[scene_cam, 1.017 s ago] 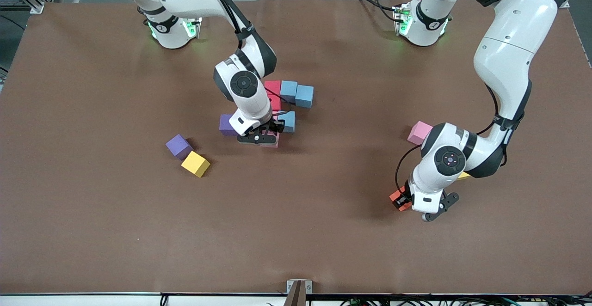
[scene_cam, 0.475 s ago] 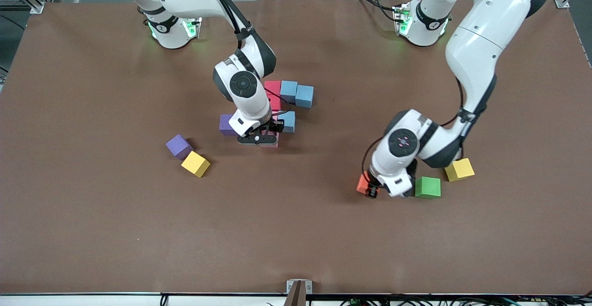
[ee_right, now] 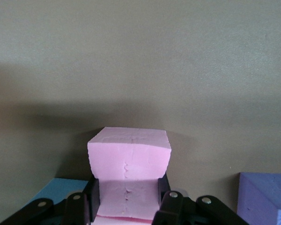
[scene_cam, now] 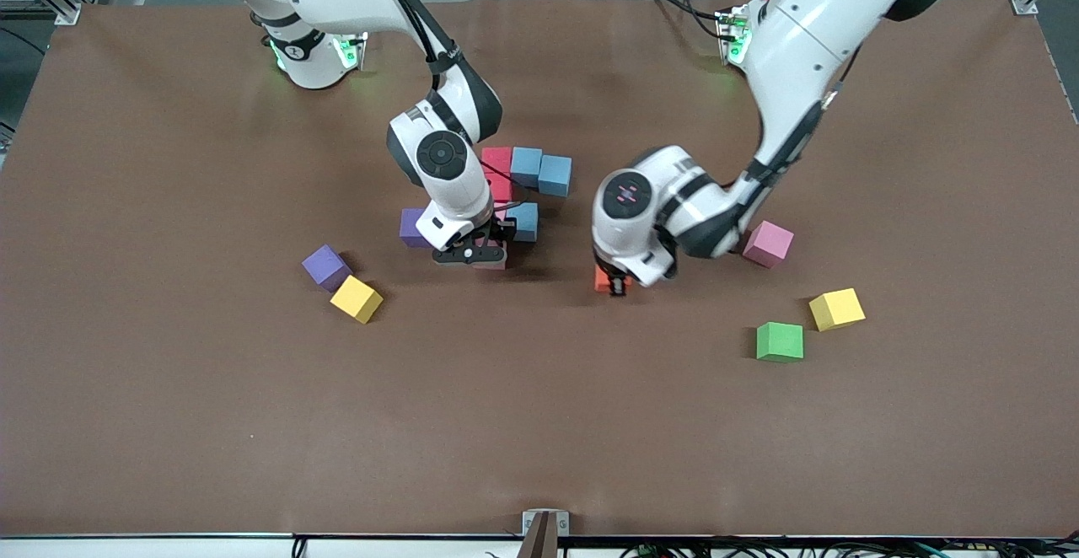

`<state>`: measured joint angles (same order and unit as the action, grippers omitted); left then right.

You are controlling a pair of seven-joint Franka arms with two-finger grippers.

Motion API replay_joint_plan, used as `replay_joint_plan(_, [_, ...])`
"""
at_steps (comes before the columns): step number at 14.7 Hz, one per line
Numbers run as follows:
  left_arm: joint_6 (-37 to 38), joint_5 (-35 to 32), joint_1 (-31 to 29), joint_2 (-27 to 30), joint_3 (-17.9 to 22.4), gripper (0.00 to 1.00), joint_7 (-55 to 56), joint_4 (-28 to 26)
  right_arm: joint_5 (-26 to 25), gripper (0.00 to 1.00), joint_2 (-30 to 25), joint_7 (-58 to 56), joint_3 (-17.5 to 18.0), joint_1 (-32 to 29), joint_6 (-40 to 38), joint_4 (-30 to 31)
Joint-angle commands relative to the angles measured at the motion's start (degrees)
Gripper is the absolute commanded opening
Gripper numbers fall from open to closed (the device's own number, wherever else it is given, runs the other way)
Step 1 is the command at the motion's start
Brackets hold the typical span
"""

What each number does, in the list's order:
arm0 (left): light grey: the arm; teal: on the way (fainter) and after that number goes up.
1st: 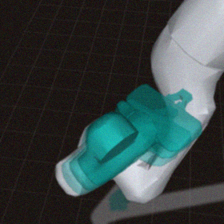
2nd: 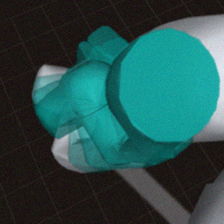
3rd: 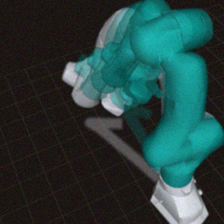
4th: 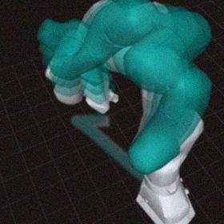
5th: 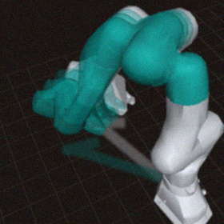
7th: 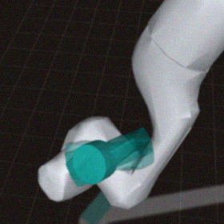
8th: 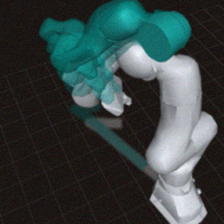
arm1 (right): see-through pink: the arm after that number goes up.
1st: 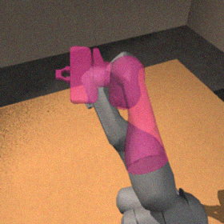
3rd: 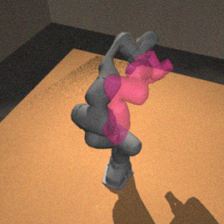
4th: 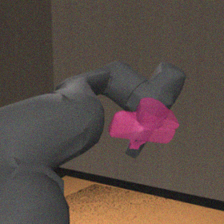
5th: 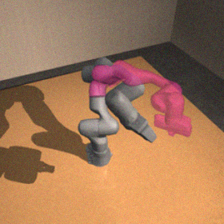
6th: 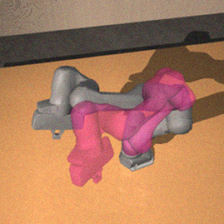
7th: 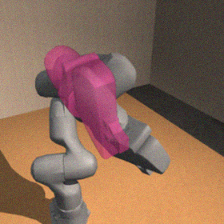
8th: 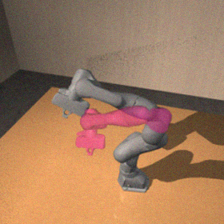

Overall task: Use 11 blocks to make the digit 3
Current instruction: 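Carry the orange cube toward the center cluster with the left gripper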

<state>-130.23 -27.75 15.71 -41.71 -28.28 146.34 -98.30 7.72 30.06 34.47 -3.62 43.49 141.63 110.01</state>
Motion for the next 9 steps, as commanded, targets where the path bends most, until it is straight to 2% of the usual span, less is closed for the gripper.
replay_joint_plan(1, [1.29, 0.77, 3.79, 1.54, 0.69, 0.46, 5.25, -0.67, 0.02, 0.07, -0.35, -1.43, -0.33, -1.3, 0.13, 2.14])
replay_joint_plan(5, [1.38, 0.77, 8.54, 0.4, 0.95, 0.46, 9.48, -0.58, 0.02, 0.08, -0.18, -1.34, -0.33, -1.22, 0.22, 2.23])
replay_joint_plan(7, [1.38, 0.77, 8.9, 0.14, 0.95, 0.46, 11.24, -0.58, 0.02, 0.15, -0.09, -1.16, -0.33, -1.22, 0.4, 2.14])
replay_joint_plan(8, [1.38, 1.03, 9.33, 0.14, 0.86, 0.46, 11.68, -0.41, 0.28, 0.29, 0.0, -0.47, -0.24, -1.22, 0.4, 1.97])
replay_joint_plan(9, [1.38, 1.64, 9.95, 0.05, 0.95, 0.46, 11.86, 0.03, 0.28, 0.63, 0.0, -0.03, -0.24, -1.31, 0.22, 1.88])
